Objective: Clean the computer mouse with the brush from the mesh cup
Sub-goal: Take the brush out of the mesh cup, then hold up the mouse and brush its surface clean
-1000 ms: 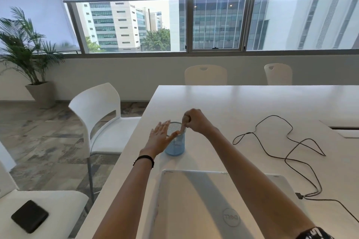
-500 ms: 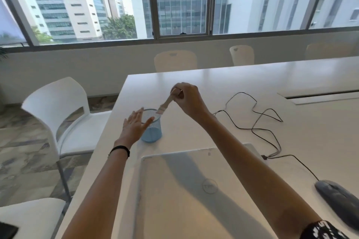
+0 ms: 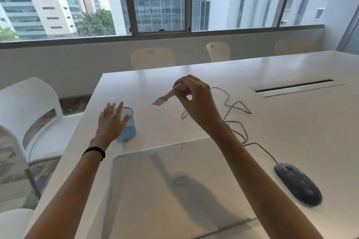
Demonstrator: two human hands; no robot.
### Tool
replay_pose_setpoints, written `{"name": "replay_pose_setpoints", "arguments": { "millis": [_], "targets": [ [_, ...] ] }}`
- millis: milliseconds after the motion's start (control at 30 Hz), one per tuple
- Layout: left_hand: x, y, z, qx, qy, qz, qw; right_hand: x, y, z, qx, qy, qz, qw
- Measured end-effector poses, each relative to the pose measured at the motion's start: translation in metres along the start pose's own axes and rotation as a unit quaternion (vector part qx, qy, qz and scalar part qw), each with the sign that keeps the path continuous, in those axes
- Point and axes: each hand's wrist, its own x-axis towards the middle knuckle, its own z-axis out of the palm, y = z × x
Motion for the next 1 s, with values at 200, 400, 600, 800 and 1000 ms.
{"name": "replay_pose_setpoints", "arguments": {
  "millis": [200, 400, 600, 800, 1000],
  "targets": [
    [-0.036, 0.061, 0.000, -0.019, 0.060, 0.106, 0.992, -0.030, 0.022, -0.059, -0.043, 0.042, -0.013, 0.998],
    [-0.079, 0.144, 0.007, -0.081, 0.030, 0.185, 0.979, -0.068, 0.052, -0.120, -0.072, 0.077, 0.010, 0.994],
    [-0.120, 0.219, 0.024, -0.113, -0.009, 0.248, 0.962, -0.101, 0.076, -0.169, -0.087, 0.089, 0.021, 0.992],
    [-0.142, 0.270, 0.047, -0.111, -0.046, 0.261, 0.958, -0.127, 0.095, -0.209, -0.083, 0.104, 0.045, 0.990],
    [-0.160, 0.304, 0.069, -0.127, -0.072, 0.267, 0.953, -0.148, 0.111, -0.243, -0.079, 0.110, 0.063, 0.989]
  ]
}}
